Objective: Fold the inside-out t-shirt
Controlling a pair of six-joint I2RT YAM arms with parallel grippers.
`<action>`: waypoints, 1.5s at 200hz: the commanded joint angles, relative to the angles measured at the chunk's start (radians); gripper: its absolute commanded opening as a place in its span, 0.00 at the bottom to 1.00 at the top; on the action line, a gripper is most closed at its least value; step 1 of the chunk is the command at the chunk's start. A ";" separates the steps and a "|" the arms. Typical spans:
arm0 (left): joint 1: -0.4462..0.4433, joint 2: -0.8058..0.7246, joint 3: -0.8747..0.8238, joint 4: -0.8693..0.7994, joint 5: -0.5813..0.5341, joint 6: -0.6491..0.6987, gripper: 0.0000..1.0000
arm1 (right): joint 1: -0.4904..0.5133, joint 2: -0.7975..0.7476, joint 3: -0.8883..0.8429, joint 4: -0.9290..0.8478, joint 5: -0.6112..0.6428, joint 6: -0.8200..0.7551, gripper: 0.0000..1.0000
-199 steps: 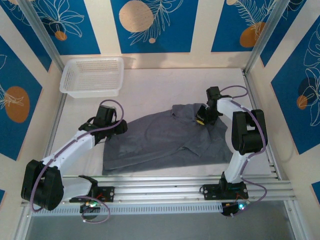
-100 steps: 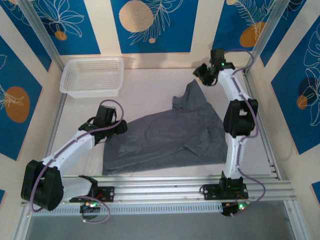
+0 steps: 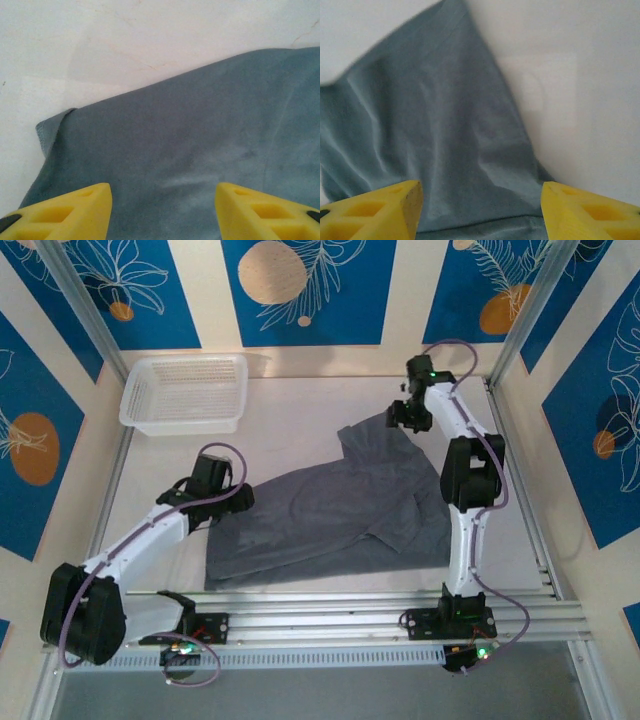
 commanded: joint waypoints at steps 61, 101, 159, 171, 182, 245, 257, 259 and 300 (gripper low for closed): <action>0.059 0.031 0.106 -0.138 -0.120 0.119 0.77 | -0.004 0.219 0.200 -0.195 0.079 -0.104 0.72; 0.125 0.220 0.220 -0.213 -0.086 0.097 0.82 | -0.005 0.201 0.215 -0.202 -0.020 -0.084 0.07; 0.153 0.429 0.329 -0.223 -0.138 0.056 0.64 | 0.007 -0.080 -0.034 -0.039 -0.066 -0.035 0.00; 0.154 0.462 0.333 -0.210 -0.089 0.072 0.63 | 0.007 -0.134 -0.111 0.002 -0.074 -0.028 0.00; 0.154 0.494 0.333 -0.202 -0.050 0.078 0.62 | 0.005 -0.167 -0.163 0.023 -0.076 -0.024 0.00; 0.154 0.573 0.319 -0.194 -0.137 0.050 0.23 | 0.006 -0.209 -0.232 0.039 -0.086 -0.009 0.00; 0.154 0.542 0.333 -0.199 -0.127 0.053 0.13 | 0.006 -0.213 -0.226 0.040 -0.087 -0.005 0.00; 0.154 0.533 0.336 -0.200 -0.126 0.053 0.12 | 0.006 -0.214 -0.225 0.040 -0.087 -0.004 0.00; 0.119 0.278 0.317 -0.223 -0.040 0.052 0.09 | 0.003 -0.251 -0.234 0.049 -0.091 0.006 0.00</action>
